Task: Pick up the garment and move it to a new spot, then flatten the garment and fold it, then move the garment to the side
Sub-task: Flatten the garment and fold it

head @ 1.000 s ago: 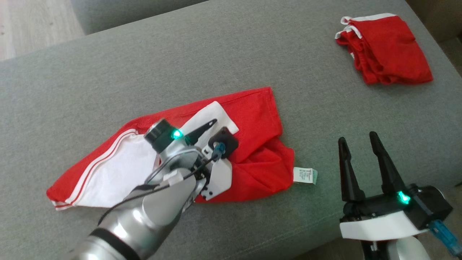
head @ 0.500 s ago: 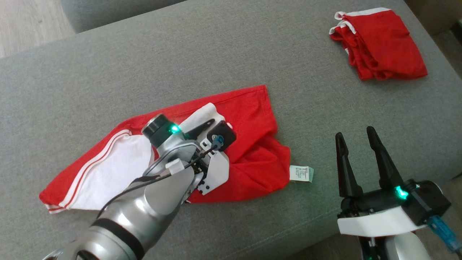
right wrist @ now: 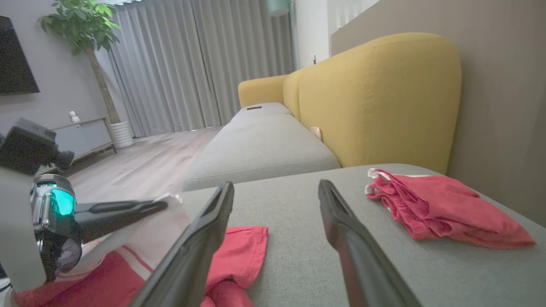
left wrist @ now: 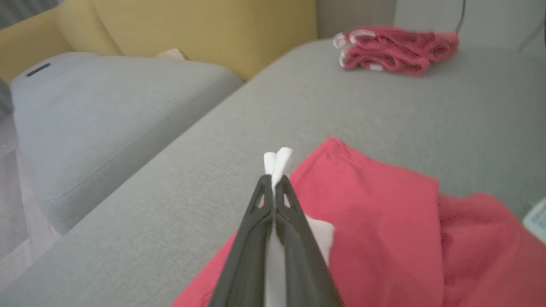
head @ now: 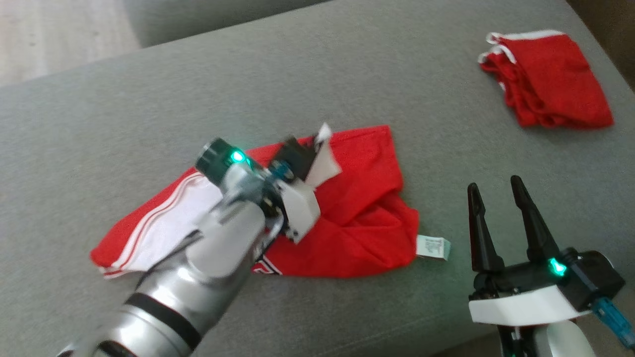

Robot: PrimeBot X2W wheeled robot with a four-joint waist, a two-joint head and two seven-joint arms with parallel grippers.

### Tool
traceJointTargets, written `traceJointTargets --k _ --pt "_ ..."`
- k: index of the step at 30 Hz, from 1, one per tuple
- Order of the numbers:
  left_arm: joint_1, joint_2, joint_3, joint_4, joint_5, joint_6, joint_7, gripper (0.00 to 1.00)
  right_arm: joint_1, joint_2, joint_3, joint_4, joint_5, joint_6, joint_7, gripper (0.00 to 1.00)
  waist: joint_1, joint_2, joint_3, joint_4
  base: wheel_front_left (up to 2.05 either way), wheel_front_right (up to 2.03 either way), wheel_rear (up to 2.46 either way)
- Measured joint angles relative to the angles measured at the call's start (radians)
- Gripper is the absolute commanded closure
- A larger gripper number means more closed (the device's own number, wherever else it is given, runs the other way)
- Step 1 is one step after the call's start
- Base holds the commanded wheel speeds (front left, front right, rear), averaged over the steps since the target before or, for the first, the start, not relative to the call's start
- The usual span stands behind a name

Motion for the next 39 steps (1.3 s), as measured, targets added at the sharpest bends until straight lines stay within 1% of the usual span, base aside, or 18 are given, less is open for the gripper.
traceJointTargets --k 1,3,4,8,11,14,18,21,24,28,31,36,39 --pt "0.002 0.006 0.023 -0.026 -0.026 -0.001 -0.009 1.0 0.002 0.0 -0.001 0.0 0.0 0.0 0.0 0.0 0.0 0.0 -0.005 0.011 0.0 0.0 0.0" --pt "0.007 0.039 0.062 -0.085 -0.065 -0.011 -0.017 1.0 0.008 0.0 -0.003 0.005 0.0 0.0 0.0 0.0 0.0 0.0 -0.015 0.034 0.0 0.0 0.0" --pt "0.01 0.062 0.083 -0.118 -0.084 -0.011 -0.023 1.0 0.014 0.0 -0.003 0.008 0.0 0.0 0.0 0.0 0.0 0.0 -0.02 0.045 0.0 0.0 0.0" --pt "0.049 0.185 0.153 -0.259 -0.136 -0.012 -0.022 1.0 0.032 0.0 -0.006 0.018 0.002 0.0 0.0 0.0 0.0 0.0 -0.043 0.089 0.0 0.0 0.0" --pt "0.108 0.267 0.198 -0.38 -0.167 0.005 -0.012 1.0 0.043 0.0 -0.007 0.052 0.037 0.0 0.0 0.0 0.0 0.0 -0.061 0.115 0.0 0.0 0.0" --pt "0.182 0.341 0.239 -0.503 -0.192 0.041 -0.003 1.0 0.057 0.0 -0.005 0.106 0.037 0.0 0.0 0.0 0.0 0.0 -0.076 0.134 0.0 0.0 0.0" --pt "0.288 0.41 0.277 -0.611 -0.217 0.091 0.012 1.0 0.075 0.0 0.005 0.171 0.037 0.0 0.0 0.0 0.0 0.0 -0.085 0.161 0.0 0.0 0.0" --pt "0.352 0.438 0.283 -0.653 -0.223 0.117 0.015 1.0 0.077 -0.001 0.026 0.224 0.02 0.0 0.0 0.0 0.0 0.0 -0.084 0.176 0.0 0.0 0.0" --pt "0.383 0.453 0.285 -0.677 -0.226 0.135 0.018 1.0 0.076 -0.001 0.013 0.249 0.007 0.0 0.0 0.0 0.0 0.0 -0.08 0.188 0.0 0.0 0.0" --pt "0.398 0.468 0.297 -0.69 -0.226 0.148 0.018 1.0 0.071 -0.001 -0.01 0.267 0.004 0.0 0.0 0.0 0.0 0.0 -0.076 0.199 0.0 0.0 0.0" --pt "0.407 0.483 0.31 -0.693 -0.228 0.157 0.017 1.0 0.05 -0.001 -0.025 0.308 -0.013 0.0 0.0 0.0 0.0 0.0 -0.071 0.211 0.0 0.0 0.0" --pt "0.42 0.49 0.31 -0.695 -0.228 0.161 0.017 1.0 -0.009 -0.003 -0.026 0.383 -0.018 0.0 0.0 0.0 0.0 0.0 -0.07 0.228 0.0 0.0 0.0" --pt "0.42 0.49 0.31 -0.695 -0.23 0.168 0.016 1.0 -0.036 -0.007 -0.023 0.421 0.013 0.0 0.0 0.0 0.0 0.0 -0.071 0.236 0.0 0.0 0.0"
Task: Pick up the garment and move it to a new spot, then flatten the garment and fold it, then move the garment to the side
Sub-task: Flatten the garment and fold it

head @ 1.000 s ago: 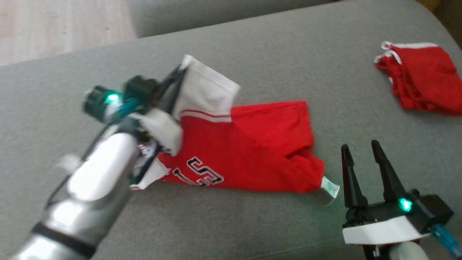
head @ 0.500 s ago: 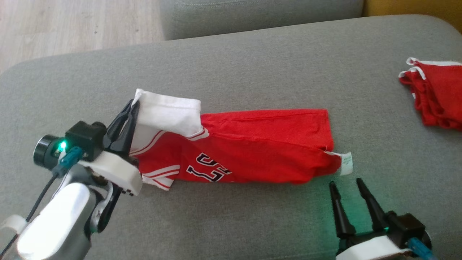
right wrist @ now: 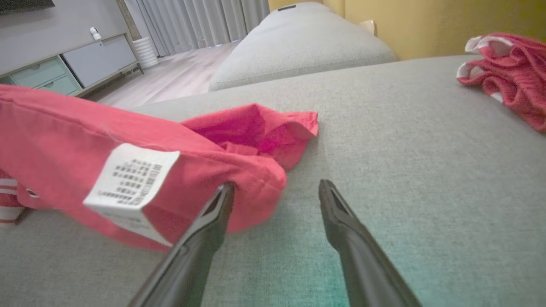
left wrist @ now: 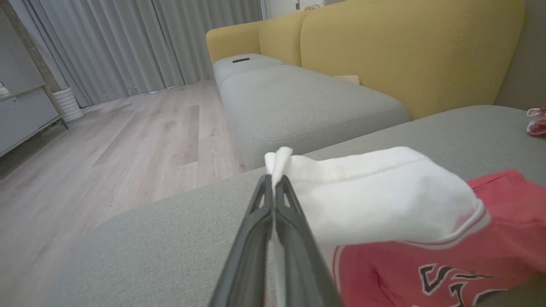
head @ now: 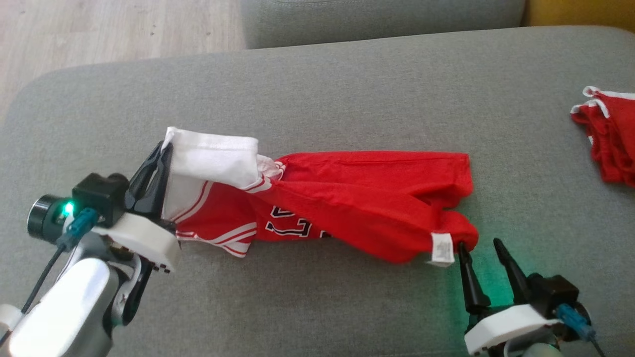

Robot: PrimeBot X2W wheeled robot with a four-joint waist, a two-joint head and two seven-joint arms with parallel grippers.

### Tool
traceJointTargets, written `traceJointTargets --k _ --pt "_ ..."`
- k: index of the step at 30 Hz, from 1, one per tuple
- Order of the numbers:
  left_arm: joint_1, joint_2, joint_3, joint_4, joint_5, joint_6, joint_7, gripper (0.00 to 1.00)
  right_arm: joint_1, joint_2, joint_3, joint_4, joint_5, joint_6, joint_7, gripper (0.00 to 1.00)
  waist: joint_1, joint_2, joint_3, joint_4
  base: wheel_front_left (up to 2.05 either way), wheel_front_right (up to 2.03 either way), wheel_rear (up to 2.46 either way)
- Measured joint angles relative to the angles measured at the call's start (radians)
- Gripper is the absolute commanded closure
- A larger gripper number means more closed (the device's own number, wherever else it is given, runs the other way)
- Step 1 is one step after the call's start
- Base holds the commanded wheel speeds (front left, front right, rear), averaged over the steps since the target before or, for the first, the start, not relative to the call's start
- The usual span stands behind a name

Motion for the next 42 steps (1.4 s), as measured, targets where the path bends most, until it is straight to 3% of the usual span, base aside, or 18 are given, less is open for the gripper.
traceJointTargets --k 5,13,23,30,31,32,33,34,36,37,42 --pt "0.0 0.002 0.003 0.0 -0.008 0.003 -0.003 1.0 -0.014 -0.014 0.013 0.066 0.07 0.0 0.0 0.0 0.0 0.0 0.005 0.007 0.0 0.0 0.0" --pt "0.0 0.017 0.022 0.012 -0.018 0.009 -0.008 1.0 -0.07 -0.038 0.087 0.069 0.17 0.0 0.0 0.0 0.0 0.0 0.035 0.009 0.0 0.0 0.0" --pt "-0.001 0.022 0.025 0.029 -0.023 0.01 -0.011 1.0 -0.119 -0.16 0.317 0.003 0.26 0.0 0.0 0.0 0.0 0.0 0.042 0.013 0.0 0.0 0.0" --pt "-0.001 0.026 0.026 0.038 -0.023 0.018 -0.011 1.0 -0.13 -0.207 0.349 -0.054 0.26 0.0 0.0 0.0 0.0 0.0 0.039 0.013 0.0 0.0 0.0" --pt "-0.001 0.026 0.026 0.04 -0.023 0.018 -0.011 1.0 -0.13 -0.209 0.349 -0.058 0.26 0.0 0.0 0.04 0.0 0.0 0.038 0.013 0.0 0.0 0.0" --pt "-0.001 0.027 0.027 0.044 -0.03 0.018 -0.011 1.0 -0.13 -0.211 0.35 -0.061 0.26 0.0 0.0 0.14 0.0 0.0 0.037 0.013 0.0 0.0 0.0" --pt "-0.001 0.027 0.027 0.045 -0.033 0.018 -0.011 1.0 -0.13 -0.212 0.351 -0.061 0.26 0.0 0.0 0.51 0.0 0.0 0.036 0.013 0.0 0.0 0.0" --pt "-0.001 0.027 0.027 0.046 -0.033 0.018 -0.011 1.0 -0.13 -0.212 0.351 -0.059 0.262 0.0 0.0 0.55 0.0 0.0 0.035 0.013 0.0 0.0 0.0" --pt "-0.001 0.027 0.027 0.047 -0.033 0.019 -0.011 1.0 -0.129 -0.212 0.341 -0.047 0.268 0.0 0.0 0.25 0.0 0.0 0.034 0.015 0.0 0.0 0.0" --pt "-0.001 0.027 0.027 0.048 -0.033 0.019 -0.011 1.0 -0.127 -0.212 0.335 -0.04 0.273 0.0 0.0 0.0 0.0 0.0 0.034 0.017 0.0 0.0 0.0" --pt "-0.001 0.028 0.027 0.051 -0.033 0.019 -0.012 1.0 -0.086 -0.202 0.342 -0.032 0.376 0.0 0.0 0.0 0.0 0.0 0.038 0.02 0.0 0.0 0.0"
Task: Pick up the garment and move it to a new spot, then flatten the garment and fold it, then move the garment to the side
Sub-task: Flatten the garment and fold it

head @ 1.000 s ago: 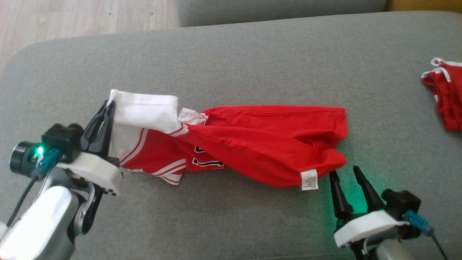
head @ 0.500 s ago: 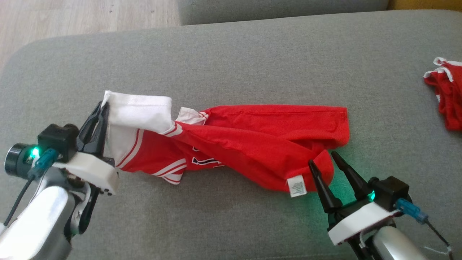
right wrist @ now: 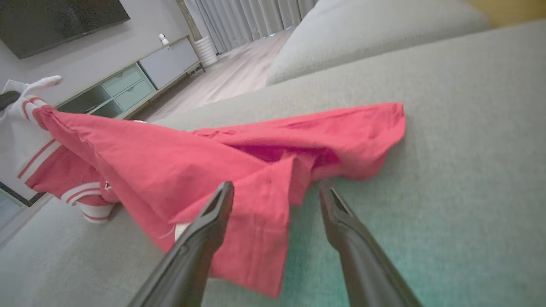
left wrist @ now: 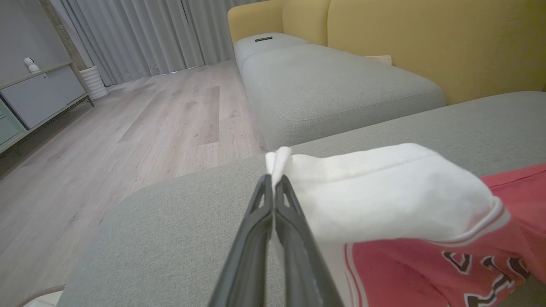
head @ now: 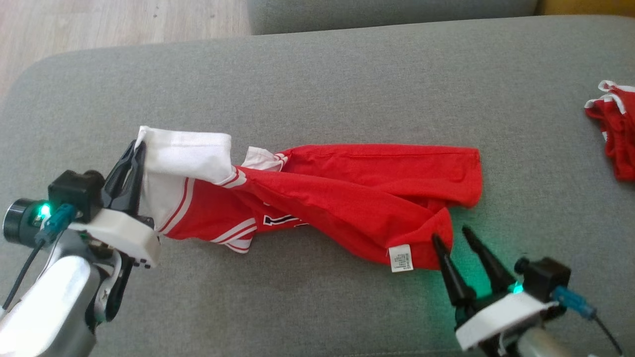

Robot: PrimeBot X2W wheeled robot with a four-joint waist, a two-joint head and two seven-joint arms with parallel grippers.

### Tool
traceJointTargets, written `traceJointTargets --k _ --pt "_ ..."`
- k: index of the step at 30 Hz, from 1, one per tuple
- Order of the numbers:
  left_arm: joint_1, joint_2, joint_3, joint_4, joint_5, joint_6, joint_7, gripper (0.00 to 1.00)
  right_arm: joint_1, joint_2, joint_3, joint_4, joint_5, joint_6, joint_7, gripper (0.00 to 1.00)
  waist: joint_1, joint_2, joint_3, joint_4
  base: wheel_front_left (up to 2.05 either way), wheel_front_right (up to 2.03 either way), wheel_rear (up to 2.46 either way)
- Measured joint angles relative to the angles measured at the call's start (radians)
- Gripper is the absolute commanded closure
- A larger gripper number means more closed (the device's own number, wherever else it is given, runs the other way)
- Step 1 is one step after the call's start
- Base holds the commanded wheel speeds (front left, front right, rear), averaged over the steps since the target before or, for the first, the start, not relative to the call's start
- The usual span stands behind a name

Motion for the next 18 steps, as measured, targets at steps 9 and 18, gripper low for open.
traceJointTargets --k 9,18 --pt "-0.001 0.003 0.0 0.003 0.0 0.007 -0.002 1.0 0.011 -0.006 0.078 0.026 0.151 0.0 0.0 0.18 0.0 0.0 0.0 0.0 0.0 0.0 0.0" --pt "-0.002 0.004 0.001 0.009 -0.008 0.008 -0.019 1.0 0.006 -0.044 0.085 -0.077 0.221 0.0 0.001 1.0 0.0 0.0 -0.016 -0.005 0.0 0.0 0.0"
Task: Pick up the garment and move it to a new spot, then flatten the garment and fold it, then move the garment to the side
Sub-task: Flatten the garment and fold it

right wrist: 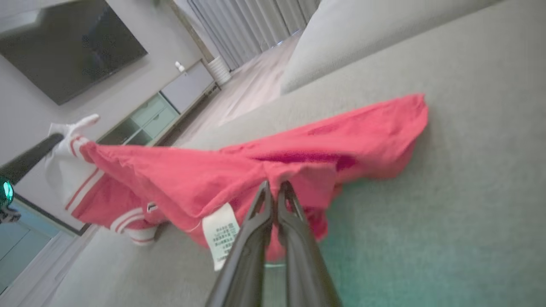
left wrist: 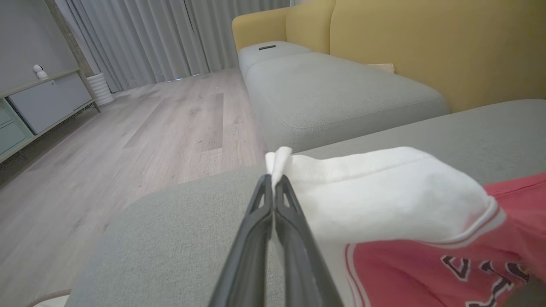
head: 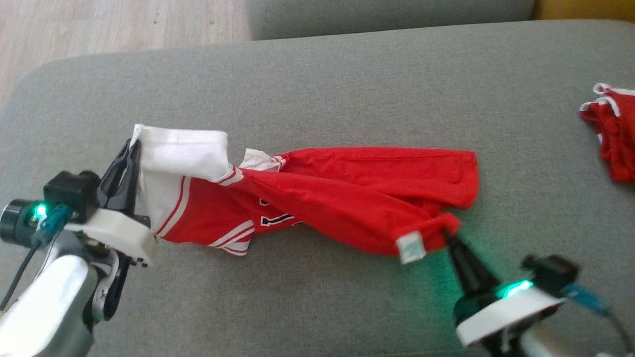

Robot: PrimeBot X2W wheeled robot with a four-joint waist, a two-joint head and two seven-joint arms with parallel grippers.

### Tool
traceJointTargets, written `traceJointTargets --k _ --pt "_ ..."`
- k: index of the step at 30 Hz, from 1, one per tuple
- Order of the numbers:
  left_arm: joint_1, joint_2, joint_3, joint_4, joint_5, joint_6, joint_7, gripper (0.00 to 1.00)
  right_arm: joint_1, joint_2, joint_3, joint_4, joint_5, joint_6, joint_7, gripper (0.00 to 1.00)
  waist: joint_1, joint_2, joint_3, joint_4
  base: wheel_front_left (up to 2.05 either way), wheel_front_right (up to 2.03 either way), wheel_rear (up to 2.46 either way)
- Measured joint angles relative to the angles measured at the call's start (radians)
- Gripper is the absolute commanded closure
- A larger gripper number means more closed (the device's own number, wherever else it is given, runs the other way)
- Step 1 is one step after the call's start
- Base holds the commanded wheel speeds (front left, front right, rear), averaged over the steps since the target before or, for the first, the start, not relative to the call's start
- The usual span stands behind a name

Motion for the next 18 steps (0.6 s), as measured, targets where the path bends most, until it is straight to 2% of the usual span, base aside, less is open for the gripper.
traceJointTargets --k 4,7,9,14,18 --pt "-0.001 0.005 0.013 -0.019 -0.007 -0.002 -0.016 1.0 -0.013 -0.026 -0.064 -0.068 -0.003 0.0 0.0 1.0 0.0 0.0 -0.01 -0.007 0.0 0.0 0.0" --pt "-0.019 -0.002 0.062 -0.07 -0.091 -0.043 -0.026 1.0 -0.053 -0.076 -0.102 -0.115 0.009 0.0 0.0 1.0 0.0 0.0 -0.019 -0.018 0.0 0.0 0.0" --pt "-0.067 0.007 0.074 -0.095 -0.109 -0.077 -0.019 1.0 -0.112 -0.118 -0.126 -0.146 0.02 0.0 0.013 1.0 0.0 0.0 -0.02 -0.028 0.0 0.0 0.0" --pt "-0.318 0.027 0.083 -0.123 -0.123 -0.167 0.072 1.0 -0.433 -0.225 -0.188 -0.185 0.032 0.0 0.156 1.0 0.0 0.0 0.012 -0.039 0.0 0.0 0.0" --pt "-0.581 0.01 0.072 -0.035 -0.125 -0.237 0.156 1.0 -0.754 -0.256 -0.158 -0.101 0.032 0.0 0.325 1.0 0.0 0.0 0.07 -0.041 0.0 0.0 0.0"
